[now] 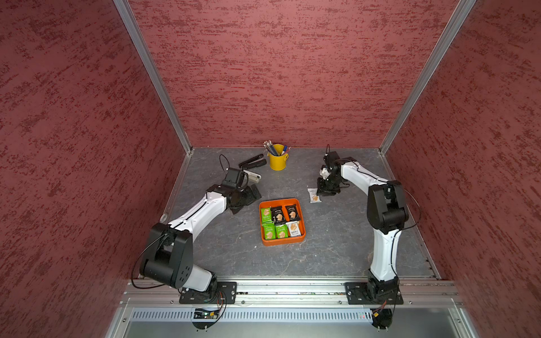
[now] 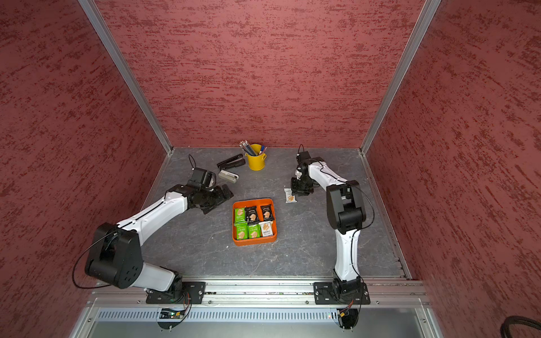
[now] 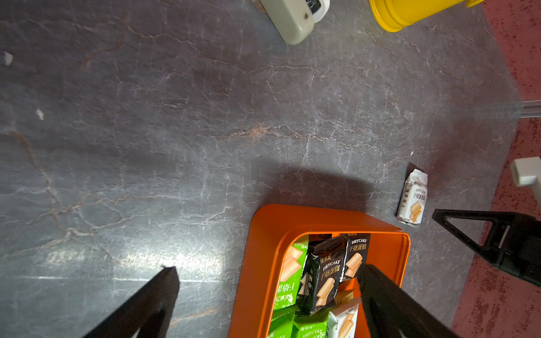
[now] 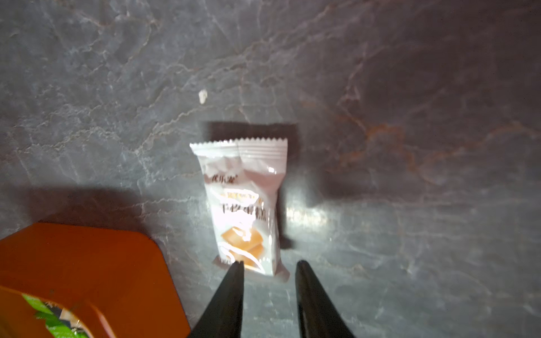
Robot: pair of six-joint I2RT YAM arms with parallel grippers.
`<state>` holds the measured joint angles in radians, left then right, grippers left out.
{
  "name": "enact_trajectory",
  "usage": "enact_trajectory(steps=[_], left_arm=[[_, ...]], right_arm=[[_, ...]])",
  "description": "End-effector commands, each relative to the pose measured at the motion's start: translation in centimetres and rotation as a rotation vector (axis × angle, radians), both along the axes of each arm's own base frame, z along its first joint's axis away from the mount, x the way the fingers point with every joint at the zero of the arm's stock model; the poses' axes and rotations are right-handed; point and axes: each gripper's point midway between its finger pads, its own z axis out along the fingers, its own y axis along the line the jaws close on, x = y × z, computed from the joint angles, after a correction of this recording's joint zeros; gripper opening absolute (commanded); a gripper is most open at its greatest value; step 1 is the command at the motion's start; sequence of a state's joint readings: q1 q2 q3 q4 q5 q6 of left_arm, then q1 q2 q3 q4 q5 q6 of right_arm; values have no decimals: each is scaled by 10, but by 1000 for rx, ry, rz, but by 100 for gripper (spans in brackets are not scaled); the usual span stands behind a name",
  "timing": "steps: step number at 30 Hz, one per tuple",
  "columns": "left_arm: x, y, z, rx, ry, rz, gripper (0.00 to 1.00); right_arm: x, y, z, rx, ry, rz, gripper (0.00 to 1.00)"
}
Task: Take the cookies out of the storage box
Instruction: Place the cookie at the center of the board, then adjust the cookie in the storage box.
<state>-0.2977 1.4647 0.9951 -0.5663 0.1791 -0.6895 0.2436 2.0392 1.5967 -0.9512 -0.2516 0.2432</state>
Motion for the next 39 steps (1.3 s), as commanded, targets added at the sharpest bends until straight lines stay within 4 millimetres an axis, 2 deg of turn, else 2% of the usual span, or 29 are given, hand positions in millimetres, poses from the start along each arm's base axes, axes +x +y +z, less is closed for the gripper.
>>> enact_trajectory(steps=[1, 8, 14, 19, 24, 29, 34, 39], left_arm=[[-6, -3, 9, 5, -26, -54, 100], [-19, -4, 2, 0, -12, -99, 100], [-30, -2, -4, 2, -1, -125, 100], [-39, 3, -8, 9, 5, -135, 100], [-46, 12, -10, 3, 4, -122, 100], [-51, 22, -10, -7, 1, -100, 100], [-54, 30, -12, -13, 1, -73, 100], [-55, 36, -11, -12, -9, -55, 100]], right_arm=[[-9, 5, 26, 10, -59, -33, 39], [-45, 33, 44, 22, -92, -14, 44], [-72, 71, 61, 29, -137, 24, 51], [-88, 107, 69, 44, -160, 84, 52], [-101, 136, 61, -5, -159, 152, 51], [-105, 156, 49, -32, -146, 170, 47], [-101, 155, 29, -131, -118, 149, 43], [-93, 148, 15, -226, -121, 147, 43]])
